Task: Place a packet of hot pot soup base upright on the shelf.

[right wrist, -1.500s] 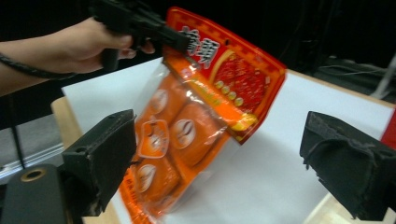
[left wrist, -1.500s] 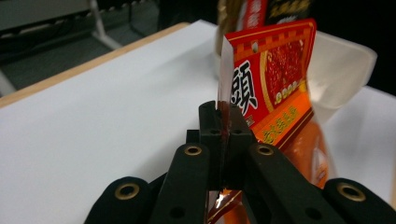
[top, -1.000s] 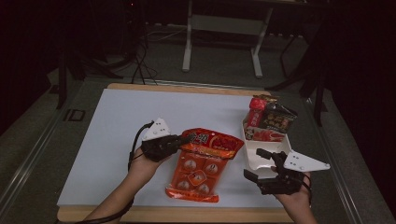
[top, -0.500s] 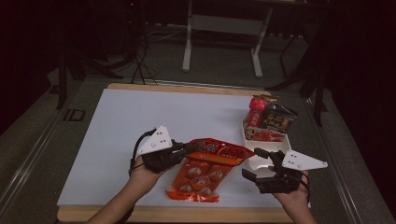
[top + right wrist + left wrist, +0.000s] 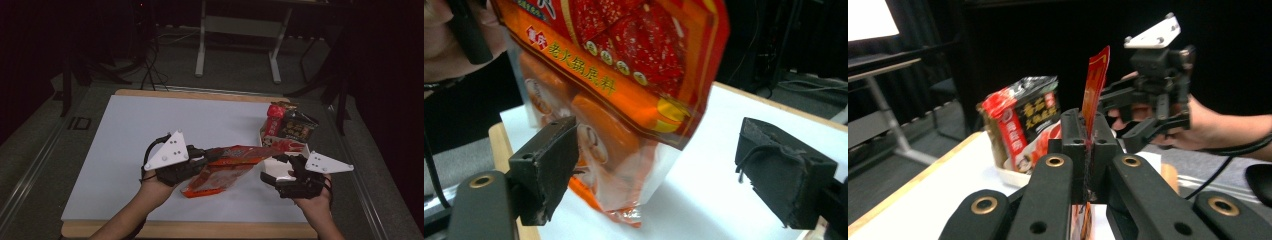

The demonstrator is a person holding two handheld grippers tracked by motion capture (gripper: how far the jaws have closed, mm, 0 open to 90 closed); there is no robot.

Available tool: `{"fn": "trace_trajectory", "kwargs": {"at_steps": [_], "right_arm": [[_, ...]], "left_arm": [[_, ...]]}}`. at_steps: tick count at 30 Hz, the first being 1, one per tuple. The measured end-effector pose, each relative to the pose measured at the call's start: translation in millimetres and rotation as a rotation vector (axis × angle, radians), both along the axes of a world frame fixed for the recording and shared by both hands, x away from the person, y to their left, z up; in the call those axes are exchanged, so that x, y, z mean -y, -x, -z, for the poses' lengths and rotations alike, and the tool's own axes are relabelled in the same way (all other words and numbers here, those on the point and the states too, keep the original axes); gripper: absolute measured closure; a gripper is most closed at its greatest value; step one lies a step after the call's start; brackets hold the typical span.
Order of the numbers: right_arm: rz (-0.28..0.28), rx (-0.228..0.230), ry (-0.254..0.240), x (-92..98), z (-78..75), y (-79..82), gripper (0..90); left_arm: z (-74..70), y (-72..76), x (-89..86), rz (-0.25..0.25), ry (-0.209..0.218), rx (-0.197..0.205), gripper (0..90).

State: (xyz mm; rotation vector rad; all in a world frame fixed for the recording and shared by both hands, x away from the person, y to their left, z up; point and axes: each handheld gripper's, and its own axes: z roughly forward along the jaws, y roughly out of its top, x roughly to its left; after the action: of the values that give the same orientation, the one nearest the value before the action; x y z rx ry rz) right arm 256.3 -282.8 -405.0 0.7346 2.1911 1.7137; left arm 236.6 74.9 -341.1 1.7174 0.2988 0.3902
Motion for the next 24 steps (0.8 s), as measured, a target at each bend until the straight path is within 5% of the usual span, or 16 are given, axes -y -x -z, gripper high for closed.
{"fn": "trace_trajectory", "kwargs": {"at_steps": [9,13,18,24], "right_arm": [[-0.053,0.032,-0.044,-4.3,-13.2,-2.6,25.4],[-0.152,0.042,-0.044,-7.3,-18.0,1.3,54.4],[-0.201,0.02,-0.075,-5.4,-20.4,1.5,69.3],[-0.242,0.02,-0.037,-12.3,-24.8,5.5,89.5]], "left_arm": [[-12.8,6.7,2.1,0.066,0.045,0.04,90.0],[-15.3,9.3,4.5,0.067,0.047,0.036,90.0],[-15.2,8.4,2.0,0.048,0.062,0.012,90.0],[-11.9,-0.9,-6.1,0.008,0.055,-0.022,90.0]]}}
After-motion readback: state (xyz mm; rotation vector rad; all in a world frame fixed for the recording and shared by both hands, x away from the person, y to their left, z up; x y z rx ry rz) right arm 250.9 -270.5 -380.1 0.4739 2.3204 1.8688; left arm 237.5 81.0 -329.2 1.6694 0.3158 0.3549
